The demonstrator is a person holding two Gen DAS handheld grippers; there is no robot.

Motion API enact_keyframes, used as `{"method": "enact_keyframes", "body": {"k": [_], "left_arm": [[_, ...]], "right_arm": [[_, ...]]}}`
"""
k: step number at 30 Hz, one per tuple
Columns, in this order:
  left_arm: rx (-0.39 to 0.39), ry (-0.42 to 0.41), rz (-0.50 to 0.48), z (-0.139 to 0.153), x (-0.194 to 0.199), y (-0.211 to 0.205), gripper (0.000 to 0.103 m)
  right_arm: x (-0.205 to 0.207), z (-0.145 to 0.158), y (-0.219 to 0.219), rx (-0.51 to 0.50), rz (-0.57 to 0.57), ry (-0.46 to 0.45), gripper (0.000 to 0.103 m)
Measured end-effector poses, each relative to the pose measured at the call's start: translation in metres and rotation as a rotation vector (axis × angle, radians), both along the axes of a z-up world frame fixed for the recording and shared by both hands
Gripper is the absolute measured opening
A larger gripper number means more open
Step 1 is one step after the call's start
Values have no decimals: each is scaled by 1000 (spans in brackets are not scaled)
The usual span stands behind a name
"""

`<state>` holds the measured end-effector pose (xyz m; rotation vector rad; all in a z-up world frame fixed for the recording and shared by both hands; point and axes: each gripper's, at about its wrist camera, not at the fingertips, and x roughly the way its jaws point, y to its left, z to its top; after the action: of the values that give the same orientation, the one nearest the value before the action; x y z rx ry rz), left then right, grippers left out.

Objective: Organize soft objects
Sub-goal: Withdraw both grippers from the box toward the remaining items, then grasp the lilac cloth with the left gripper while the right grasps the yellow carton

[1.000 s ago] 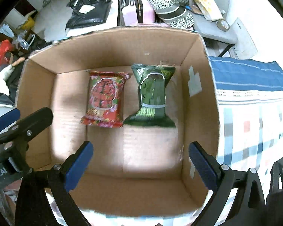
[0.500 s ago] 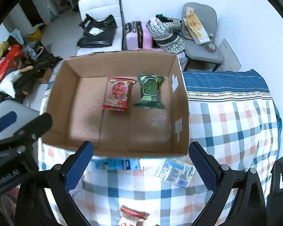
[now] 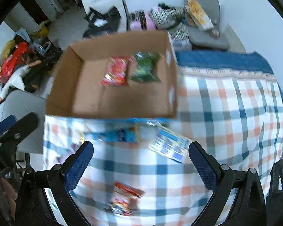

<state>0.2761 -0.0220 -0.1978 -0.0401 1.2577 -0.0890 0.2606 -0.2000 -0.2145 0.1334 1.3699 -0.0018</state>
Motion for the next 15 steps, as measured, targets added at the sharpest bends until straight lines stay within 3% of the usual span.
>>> {"method": "enact_keyframes", "body": {"k": [3,6,8,11,15], "left_arm": [[9,69,23,-36,-5,-16,100],[3,136,51,-70,-12,-24,100],[1,175,72,-90,-18,-24,100],[-3,223,114,-115,-28,-17,100],[-12,257,167,-137,-40,-12,100]], "right_arm": [[2,-39,-24,-45,-4,101,102],[3,-73,-44,-13,-76,186,103],[4,-89,-48,-20,-77,170,102],[5,-108,-33,-121,66,153,102],[10,-142,-19,-186,264,215,102]]}}
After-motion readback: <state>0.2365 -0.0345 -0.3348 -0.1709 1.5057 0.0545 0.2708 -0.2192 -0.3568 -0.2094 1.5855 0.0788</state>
